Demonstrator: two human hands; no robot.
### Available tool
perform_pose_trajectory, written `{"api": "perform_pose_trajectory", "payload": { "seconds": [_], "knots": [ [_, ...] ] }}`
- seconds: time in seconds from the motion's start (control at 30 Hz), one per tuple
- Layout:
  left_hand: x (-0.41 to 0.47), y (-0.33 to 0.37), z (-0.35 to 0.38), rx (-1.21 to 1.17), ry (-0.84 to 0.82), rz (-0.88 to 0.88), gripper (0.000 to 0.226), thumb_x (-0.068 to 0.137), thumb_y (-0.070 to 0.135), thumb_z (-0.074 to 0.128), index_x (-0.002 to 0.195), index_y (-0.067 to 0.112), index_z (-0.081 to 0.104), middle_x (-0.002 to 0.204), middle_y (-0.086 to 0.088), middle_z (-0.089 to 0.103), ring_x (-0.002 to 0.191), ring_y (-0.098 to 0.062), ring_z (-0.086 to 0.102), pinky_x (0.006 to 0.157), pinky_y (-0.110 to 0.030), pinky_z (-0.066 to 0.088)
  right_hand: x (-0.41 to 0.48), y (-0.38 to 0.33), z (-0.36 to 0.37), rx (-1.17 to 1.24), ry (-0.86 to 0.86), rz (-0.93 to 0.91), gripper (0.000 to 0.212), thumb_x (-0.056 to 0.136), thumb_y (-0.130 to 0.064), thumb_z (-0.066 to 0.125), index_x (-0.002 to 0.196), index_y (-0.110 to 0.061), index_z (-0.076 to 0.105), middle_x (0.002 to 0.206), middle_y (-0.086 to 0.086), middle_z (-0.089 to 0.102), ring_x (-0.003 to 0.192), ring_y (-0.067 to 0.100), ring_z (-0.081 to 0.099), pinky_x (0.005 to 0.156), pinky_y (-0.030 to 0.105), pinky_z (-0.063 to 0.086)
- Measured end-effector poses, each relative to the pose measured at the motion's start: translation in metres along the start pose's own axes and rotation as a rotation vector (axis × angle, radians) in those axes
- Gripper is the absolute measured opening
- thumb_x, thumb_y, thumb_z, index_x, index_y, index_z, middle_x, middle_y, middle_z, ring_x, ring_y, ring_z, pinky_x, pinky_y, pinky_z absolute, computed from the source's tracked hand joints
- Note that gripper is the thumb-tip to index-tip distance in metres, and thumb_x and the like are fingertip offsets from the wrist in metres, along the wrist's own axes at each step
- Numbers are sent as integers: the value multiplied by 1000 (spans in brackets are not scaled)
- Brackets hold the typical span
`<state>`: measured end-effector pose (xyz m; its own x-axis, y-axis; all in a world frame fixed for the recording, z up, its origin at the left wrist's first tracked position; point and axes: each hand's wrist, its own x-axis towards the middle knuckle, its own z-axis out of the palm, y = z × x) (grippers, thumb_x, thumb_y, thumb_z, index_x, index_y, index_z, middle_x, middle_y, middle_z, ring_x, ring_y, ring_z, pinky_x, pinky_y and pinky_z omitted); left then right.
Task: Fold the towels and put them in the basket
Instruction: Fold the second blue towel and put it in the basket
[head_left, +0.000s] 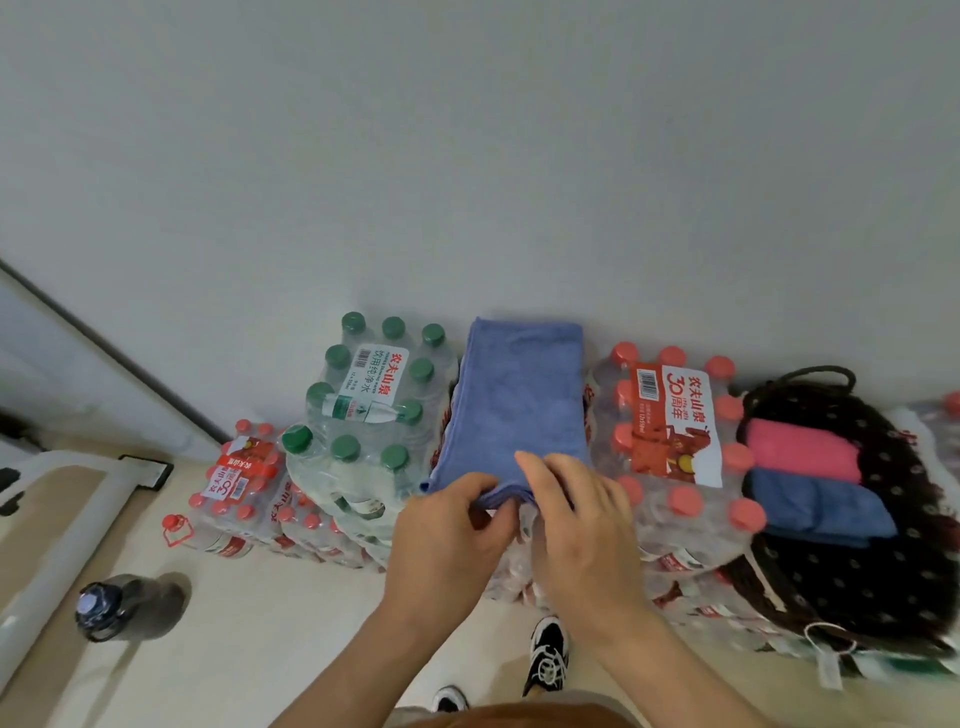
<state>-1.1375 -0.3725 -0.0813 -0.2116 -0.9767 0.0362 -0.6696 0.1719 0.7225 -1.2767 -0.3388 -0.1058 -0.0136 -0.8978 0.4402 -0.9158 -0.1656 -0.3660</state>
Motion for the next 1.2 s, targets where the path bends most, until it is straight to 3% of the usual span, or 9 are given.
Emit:
{"api": "perform_pose_trajectory", "payload": {
  "seconds": [0.17, 0.27, 0.37, 0.47, 0.57, 0.7, 0.8, 1.03, 1.2],
  "knots": [
    [-3, -22, -8, 412, 77, 261, 22, 69, 24, 72, 86, 31, 60, 60, 2, 56, 52, -24, 53, 41, -32, 41, -8, 14, -14, 40, -48, -102, 41, 74, -9, 43, 110, -12, 64, 96, 1, 70, 86, 17, 63, 74, 29, 49],
    [-4, -38, -16, 497, 102, 433, 12, 73, 25, 72, 85, 23, 68, 79, -1, 47, 72, -24, 45, 56, -33, 37, -11, 25, -23, 149, -203, -77, 46, 63, 1, 51, 101, -13, 72, 97, -2, 71, 93, 12, 62, 81, 27, 52],
    [-8, -43, -28, 348, -128, 502, 10, 76, 33, 64, 80, 26, 69, 109, 2, 55, 106, -18, 50, 80, -31, 44, -9, 31, -40, 359, -423, 71, 45, 70, 4, 54, 102, -23, 71, 98, -15, 69, 96, 0, 58, 88, 19, 44],
    [4, -37, -44, 62, -428, 344, 6, 76, 31, 70, 76, 25, 70, 111, 17, 62, 111, 3, 54, 87, -22, 47, 3, 36, -58, 550, -607, 263, 35, 86, -5, 59, 94, -38, 69, 88, -21, 67, 82, -1, 60, 73, 16, 44],
    [30, -20, -57, -281, -576, 110, 4, 81, 22, 72, 83, 19, 73, 80, 6, 69, 72, -8, 61, 67, -27, 48, 21, 45, -59, 758, -523, 394, 31, 87, -2, 64, 88, -33, 70, 83, -9, 68, 75, 2, 60, 69, 20, 46],
    [74, -12, -51, -756, -471, -247, 24, 81, 24, 69, 96, 6, 74, 98, -10, 74, 93, -21, 68, 77, -25, 51, 55, 54, -44, 850, -325, 535, 18, 90, -7, 64, 93, -23, 68, 90, -4, 72, 87, 10, 67, 79, 34, 54],
    [107, -12, -33, -907, -370, -467, 33, 86, 27, 67, 109, 4, 69, 111, -11, 71, 103, -21, 65, 90, -35, 46, 89, 59, -29, 771, -262, 558, 11, 95, -18, 57, 96, -26, 64, 90, -13, 69, 85, -3, 63, 71, 14, 49],
    [147, -24, 10, -291, -148, -430, 15, 91, 23, 61, 103, 15, 64, 97, 0, 69, 94, -20, 64, 82, -36, 51, 124, 80, 26, 335, -366, 592, 22, 101, -30, 38, 120, -19, 42, 101, 8, 62, 85, 26, 61, 60, 33, 42],
    [148, -29, 29, -38, 10, -390, 19, 86, 31, 62, 88, 13, 61, 78, 2, 65, 76, -19, 61, 68, -35, 48, 122, 77, 38, 181, -317, 537, 25, 102, -28, 35, 123, -15, 39, 103, 7, 63, 87, 29, 63, 69, 42, 52]
  ]
}}
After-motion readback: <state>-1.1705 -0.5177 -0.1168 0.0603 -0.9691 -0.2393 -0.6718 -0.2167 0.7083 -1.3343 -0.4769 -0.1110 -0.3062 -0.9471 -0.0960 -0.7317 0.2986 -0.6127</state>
